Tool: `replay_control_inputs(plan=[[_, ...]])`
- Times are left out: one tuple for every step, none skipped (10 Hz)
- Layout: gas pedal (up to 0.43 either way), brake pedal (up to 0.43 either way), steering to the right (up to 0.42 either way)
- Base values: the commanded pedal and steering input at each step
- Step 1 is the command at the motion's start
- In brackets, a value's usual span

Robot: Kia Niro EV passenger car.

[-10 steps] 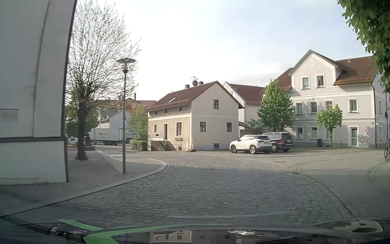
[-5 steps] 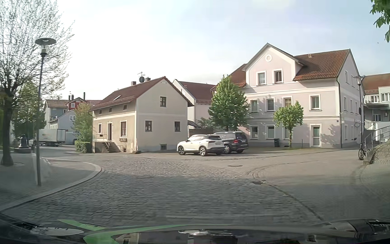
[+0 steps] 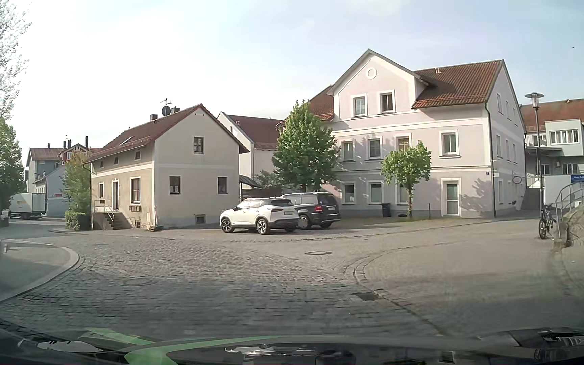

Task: Follow the waypoints while adhering to traffic rules and regulations

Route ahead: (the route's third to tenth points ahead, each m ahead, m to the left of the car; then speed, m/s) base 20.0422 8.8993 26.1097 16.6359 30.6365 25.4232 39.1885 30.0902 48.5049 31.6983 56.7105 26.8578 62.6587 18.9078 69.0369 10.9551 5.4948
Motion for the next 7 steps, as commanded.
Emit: replay_control_inputs(plan=[[0.098, 0.0, -0.044], [0.098, 0.0, -0.083], [0.098, 0.0, -0.11], [0.087, 0.0, -0.132], [0.087, 0.0, -0.154], [0.087, 0.0, -0.168], [0.079, 0.0, -0.18]])
